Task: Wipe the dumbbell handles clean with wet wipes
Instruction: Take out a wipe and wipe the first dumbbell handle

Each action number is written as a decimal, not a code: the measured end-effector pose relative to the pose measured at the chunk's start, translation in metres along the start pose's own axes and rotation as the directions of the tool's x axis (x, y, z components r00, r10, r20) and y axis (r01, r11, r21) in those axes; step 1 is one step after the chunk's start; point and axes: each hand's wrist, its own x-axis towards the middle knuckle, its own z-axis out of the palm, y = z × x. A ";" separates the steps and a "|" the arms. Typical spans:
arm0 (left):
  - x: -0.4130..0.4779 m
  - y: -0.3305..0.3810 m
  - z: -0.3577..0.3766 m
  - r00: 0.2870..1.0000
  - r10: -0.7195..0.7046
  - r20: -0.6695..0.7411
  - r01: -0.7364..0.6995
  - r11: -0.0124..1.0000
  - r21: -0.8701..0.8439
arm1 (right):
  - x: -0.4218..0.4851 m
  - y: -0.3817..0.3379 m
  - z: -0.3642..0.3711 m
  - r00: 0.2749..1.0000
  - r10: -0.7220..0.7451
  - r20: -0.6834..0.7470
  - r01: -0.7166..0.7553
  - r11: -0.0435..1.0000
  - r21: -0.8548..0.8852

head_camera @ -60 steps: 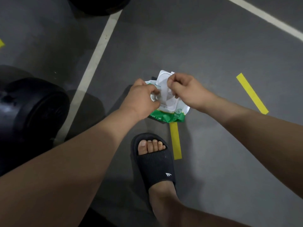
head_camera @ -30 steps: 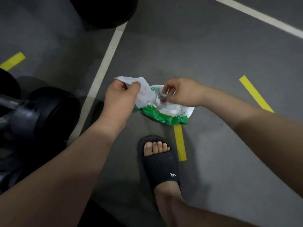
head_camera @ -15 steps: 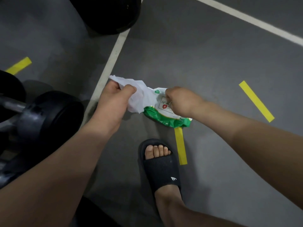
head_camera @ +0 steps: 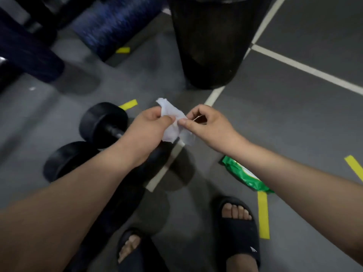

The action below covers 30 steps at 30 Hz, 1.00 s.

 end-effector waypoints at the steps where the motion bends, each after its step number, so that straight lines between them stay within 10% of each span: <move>1: -0.005 0.008 -0.013 1.000 -0.002 -0.002 0.002 1.000 0.027 | 0.003 -0.014 0.006 0.999 -0.013 0.029 0.013 1.000 0.004; 5: -0.027 0.038 -0.075 0.991 -0.005 -0.135 0.013 0.998 0.055 | 0.019 -0.063 0.028 0.999 -0.011 0.047 0.012 1.000 -0.004; 11: -0.057 0.049 -0.161 0.907 -0.156 -0.390 0.005 0.932 -0.363 | 0.043 -0.140 0.067 0.924 0.315 0.217 -0.380 0.812 0.442; 20: -0.044 -0.002 -0.195 0.792 -0.448 -0.415 -0.125 0.546 -0.828 | 0.061 -0.161 0.139 0.872 0.408 0.271 -0.490 0.736 0.467; 30: -0.036 -0.084 -0.177 0.806 -0.328 -0.493 0.038 0.860 -0.509 | 0.031 -0.119 0.129 0.846 0.442 0.298 -0.520 0.807 0.280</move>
